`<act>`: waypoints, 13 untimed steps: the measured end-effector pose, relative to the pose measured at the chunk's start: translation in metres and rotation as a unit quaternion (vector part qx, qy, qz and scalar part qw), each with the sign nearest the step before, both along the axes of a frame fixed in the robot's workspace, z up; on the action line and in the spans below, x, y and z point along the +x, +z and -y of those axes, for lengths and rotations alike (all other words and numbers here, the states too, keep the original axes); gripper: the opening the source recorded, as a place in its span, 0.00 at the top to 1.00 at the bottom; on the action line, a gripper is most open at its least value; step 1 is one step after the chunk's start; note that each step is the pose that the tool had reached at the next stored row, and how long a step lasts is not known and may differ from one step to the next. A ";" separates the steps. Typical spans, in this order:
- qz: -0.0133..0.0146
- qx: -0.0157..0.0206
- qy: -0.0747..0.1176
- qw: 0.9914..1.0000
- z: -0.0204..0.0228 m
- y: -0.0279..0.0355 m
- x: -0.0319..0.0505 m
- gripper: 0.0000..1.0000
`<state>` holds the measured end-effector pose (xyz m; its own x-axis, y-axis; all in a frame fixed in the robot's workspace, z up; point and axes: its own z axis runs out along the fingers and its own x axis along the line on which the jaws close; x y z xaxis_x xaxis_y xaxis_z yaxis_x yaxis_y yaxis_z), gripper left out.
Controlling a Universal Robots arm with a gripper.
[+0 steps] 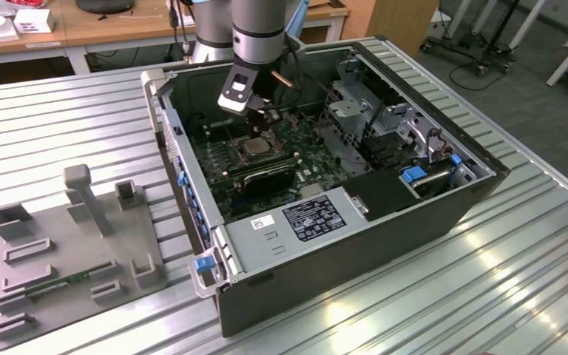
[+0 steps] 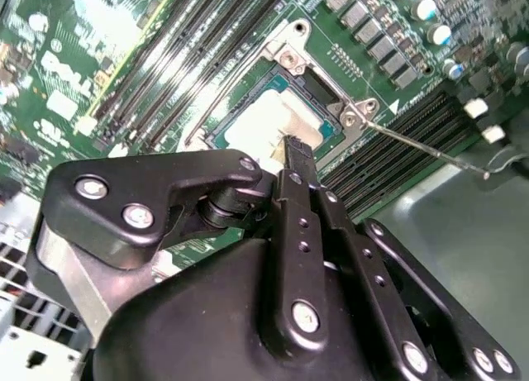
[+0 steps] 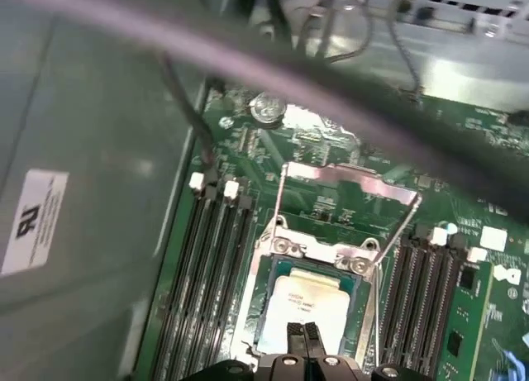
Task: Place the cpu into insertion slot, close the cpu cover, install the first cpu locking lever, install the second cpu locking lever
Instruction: 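Close the cpu cover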
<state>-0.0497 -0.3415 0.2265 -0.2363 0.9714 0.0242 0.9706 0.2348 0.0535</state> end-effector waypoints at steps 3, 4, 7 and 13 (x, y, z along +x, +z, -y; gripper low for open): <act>0.000 0.000 0.003 1.000 0.0000 0.0000 0.0000 0.90; 0.000 0.000 0.003 1.000 0.0000 0.0000 0.0000 0.90; 0.000 0.000 0.003 1.000 0.0001 0.0003 0.0000 0.90; 0.000 0.000 -0.018 1.000 0.0000 0.0017 0.0000 0.90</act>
<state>-0.0497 -0.3415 0.2282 -0.2014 0.9792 0.0249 0.9784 0.1998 0.0535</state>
